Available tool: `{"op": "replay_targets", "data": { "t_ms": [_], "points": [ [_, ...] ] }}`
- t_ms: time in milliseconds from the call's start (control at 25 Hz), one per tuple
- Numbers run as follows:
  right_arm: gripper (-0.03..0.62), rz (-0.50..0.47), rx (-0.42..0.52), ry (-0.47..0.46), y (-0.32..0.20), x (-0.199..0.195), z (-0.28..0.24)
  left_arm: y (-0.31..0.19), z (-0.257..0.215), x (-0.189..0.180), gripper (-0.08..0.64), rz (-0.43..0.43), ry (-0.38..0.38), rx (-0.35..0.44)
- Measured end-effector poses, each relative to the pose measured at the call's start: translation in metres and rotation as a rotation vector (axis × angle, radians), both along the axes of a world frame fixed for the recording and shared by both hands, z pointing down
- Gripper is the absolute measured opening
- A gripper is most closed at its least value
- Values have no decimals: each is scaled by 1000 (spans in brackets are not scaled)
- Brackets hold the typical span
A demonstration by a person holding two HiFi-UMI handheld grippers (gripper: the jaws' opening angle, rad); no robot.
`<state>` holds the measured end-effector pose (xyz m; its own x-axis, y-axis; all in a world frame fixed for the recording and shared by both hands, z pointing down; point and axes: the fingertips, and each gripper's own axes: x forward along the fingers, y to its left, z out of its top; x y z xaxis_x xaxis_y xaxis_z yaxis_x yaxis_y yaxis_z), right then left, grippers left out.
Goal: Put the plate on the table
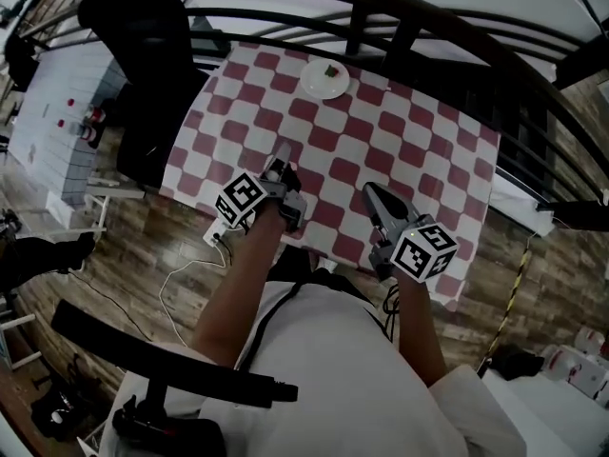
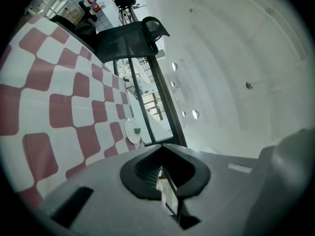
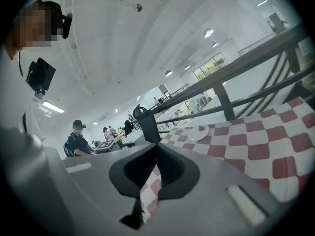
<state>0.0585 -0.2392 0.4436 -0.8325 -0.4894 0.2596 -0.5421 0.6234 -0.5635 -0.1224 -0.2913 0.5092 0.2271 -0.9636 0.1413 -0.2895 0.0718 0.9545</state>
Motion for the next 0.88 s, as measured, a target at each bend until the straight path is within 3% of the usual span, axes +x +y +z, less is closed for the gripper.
{"op": "replay_targets", "data": {
  "t_ms": [120,640,880],
  "points": [
    [8,-8,27,-13,8,3,-12,16,-14,10,6,38,-34,22],
    [8,-19,95,-34,41,34,-40,86,-66,62,6,277,-305,123],
    [8,-26,124,-33,46,42,-50,106,-83,78,7,333,-388,172]
  ]
}}
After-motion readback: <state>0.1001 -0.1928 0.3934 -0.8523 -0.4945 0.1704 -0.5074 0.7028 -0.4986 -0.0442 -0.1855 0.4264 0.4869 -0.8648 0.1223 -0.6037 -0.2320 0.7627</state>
